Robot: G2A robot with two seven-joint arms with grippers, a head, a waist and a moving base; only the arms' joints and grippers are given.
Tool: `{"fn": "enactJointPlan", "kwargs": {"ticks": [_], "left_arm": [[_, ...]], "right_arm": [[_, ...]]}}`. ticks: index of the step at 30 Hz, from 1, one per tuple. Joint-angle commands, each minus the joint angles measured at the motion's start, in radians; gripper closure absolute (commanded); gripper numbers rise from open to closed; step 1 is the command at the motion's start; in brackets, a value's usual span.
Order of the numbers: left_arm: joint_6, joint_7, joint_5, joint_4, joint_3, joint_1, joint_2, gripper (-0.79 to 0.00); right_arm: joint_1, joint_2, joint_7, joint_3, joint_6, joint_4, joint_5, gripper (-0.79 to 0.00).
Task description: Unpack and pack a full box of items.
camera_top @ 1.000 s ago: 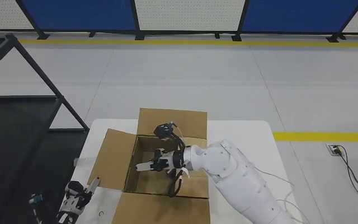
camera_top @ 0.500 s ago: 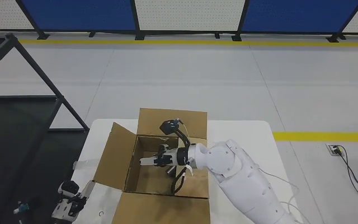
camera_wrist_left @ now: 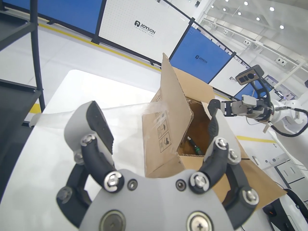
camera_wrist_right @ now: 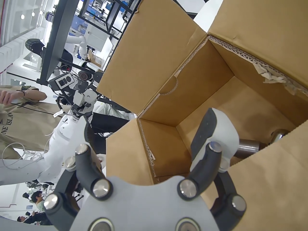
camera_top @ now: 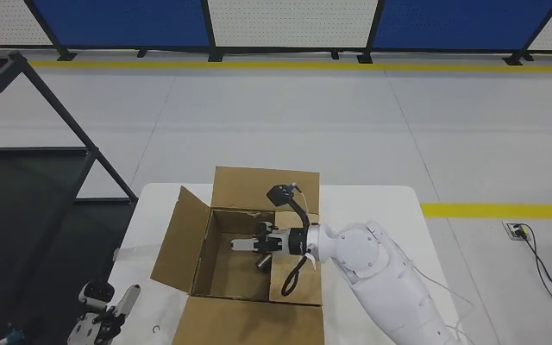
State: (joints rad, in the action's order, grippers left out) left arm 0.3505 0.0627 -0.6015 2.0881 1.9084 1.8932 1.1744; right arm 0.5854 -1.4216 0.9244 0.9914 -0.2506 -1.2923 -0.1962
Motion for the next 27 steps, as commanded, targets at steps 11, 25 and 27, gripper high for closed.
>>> {"fn": "enactJointPlan", "kwargs": {"ticks": [11,25,27], "left_arm": [[0.116,-0.14,0.217,0.141,0.112,0.004,-0.006,-0.785],[-0.116,-0.75,0.576,0.193,-0.01,-0.406,-0.071,-0.785],[-0.165,-0.798,0.564,0.163,-0.083,-0.475,-0.077,-0.785]], "right_arm": [[0.056,0.03,0.016,0.093,-0.066,-0.038,0.049,-0.785],[0.338,0.119,0.136,0.431,-0.267,-0.232,0.257,-0.785],[0.391,0.13,0.138,0.481,-0.276,-0.265,0.272,-0.785]]}}
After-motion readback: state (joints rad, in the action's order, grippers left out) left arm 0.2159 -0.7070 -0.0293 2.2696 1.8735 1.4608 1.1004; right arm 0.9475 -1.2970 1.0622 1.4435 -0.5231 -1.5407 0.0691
